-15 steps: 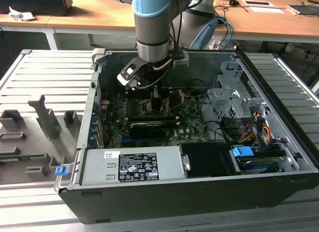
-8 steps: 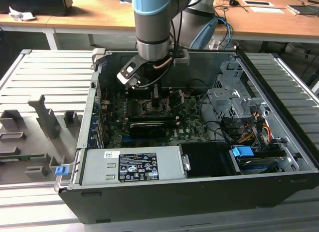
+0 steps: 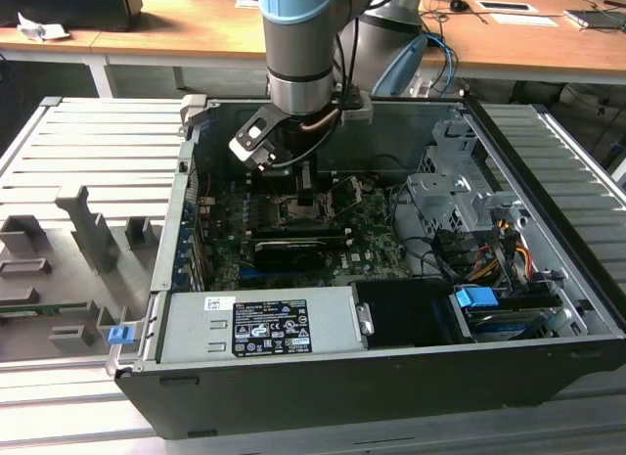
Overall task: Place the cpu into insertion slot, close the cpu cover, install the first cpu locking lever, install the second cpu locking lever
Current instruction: 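Place the cpu into insertion slot, then close the cpu cover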
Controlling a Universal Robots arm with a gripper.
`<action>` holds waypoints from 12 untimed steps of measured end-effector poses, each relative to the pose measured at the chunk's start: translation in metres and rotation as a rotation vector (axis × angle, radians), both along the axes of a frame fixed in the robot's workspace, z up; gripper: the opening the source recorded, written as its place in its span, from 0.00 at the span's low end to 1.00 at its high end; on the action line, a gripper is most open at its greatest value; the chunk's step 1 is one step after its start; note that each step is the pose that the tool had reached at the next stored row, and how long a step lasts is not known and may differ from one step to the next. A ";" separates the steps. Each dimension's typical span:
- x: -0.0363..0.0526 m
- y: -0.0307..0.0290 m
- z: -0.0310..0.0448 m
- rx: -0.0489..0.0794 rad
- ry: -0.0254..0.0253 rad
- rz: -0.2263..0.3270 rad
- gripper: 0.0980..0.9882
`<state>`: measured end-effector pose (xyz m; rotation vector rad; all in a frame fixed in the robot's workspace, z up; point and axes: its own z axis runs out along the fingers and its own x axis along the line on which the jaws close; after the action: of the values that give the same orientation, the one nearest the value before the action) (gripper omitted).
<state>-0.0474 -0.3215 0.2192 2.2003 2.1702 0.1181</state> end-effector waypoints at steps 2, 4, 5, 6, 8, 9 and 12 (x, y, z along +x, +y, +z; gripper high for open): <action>0.0000 0.0000 0.0009 0.000 -0.0002 0.000 0.01; 0.0051 -0.0001 0.0010 0.000 0.0002 -0.001 0.01; 0.0069 -0.0002 0.0010 0.000 0.0002 -0.001 0.01; 0.0072 -0.0002 0.0010 0.000 0.0003 -0.001 0.01; 0.0073 -0.0001 0.0016 0.000 0.0004 -0.001 0.01; 0.0073 -0.0001 0.0026 0.000 0.0002 -0.001 0.01; 0.0074 -0.0001 0.0055 0.000 0.0003 -0.001 0.01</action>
<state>-0.0401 -0.3216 0.2247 2.2018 2.1689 0.1177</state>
